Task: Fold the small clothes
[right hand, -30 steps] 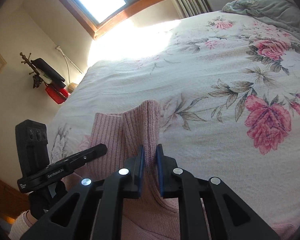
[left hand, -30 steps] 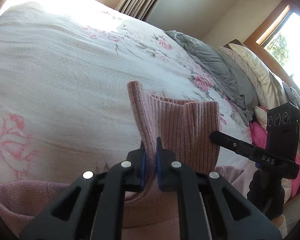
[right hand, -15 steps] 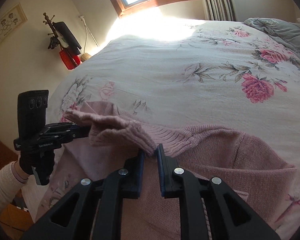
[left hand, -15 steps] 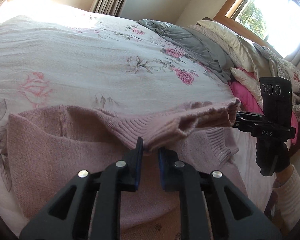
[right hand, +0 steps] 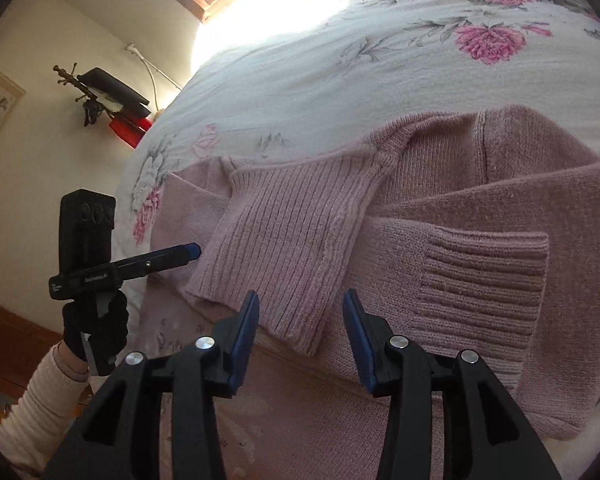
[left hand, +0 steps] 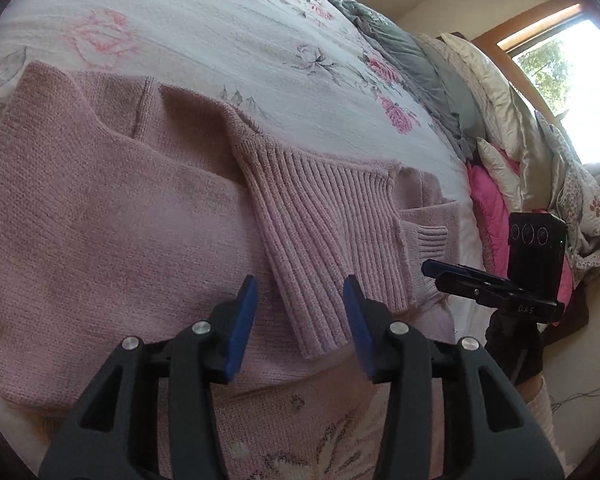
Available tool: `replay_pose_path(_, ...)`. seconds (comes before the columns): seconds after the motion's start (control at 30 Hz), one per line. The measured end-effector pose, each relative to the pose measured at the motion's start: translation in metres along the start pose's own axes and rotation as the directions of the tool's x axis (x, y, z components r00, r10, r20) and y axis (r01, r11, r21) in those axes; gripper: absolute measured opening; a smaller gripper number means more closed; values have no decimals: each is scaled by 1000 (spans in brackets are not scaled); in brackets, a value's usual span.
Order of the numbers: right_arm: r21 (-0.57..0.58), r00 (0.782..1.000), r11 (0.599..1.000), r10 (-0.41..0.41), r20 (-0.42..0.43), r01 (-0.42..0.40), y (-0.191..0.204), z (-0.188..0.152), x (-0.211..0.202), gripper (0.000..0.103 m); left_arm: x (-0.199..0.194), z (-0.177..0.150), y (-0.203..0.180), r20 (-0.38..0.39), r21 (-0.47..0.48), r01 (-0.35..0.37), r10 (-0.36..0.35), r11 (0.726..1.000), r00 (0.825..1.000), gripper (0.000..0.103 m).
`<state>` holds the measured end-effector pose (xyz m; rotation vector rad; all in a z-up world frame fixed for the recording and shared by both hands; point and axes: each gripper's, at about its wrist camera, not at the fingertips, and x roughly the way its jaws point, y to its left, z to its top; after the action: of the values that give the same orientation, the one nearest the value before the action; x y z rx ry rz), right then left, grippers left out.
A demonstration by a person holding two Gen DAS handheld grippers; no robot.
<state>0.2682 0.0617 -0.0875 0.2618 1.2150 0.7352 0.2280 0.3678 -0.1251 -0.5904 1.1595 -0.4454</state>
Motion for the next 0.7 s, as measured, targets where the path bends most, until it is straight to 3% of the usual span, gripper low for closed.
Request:
replay_pose_path(0.1, 35, 999, 999, 24, -36, -23, -2, -7, 21, 40, 15, -6, 1, -24, -41, -31, 30, 999, 999, 37)
replay_pose_path(0.17, 54, 999, 998, 32, -35, -30, -2, -10, 29, 21, 17, -6, 0, -23, -59, -9, 8, 998, 1000, 7)
replay_pose_path(0.23, 69, 999, 997, 32, -19, -30, -2, -9, 26, 11, 12, -7, -1, -3, -82, 3, -3, 997, 1000, 6)
replay_pose_path(0.33, 71, 999, 997, 37, 23, -39, -2, -11, 9, 10, -6, -7, -6, 54, -31, -32, 33, 999, 998, 6)
replay_pose_path(0.5, 58, 999, 998, -37, -30, 39, -6, -21, 21, 10, 10, -10, 4, -1, 2, -153, 153, 988, 988, 6)
replay_pose_path(0.7, 66, 999, 996, -52, -7, 52, -8, -28, 22, 13, -3, -18, 3, 25, 6, -184, 184, 983, 983, 12)
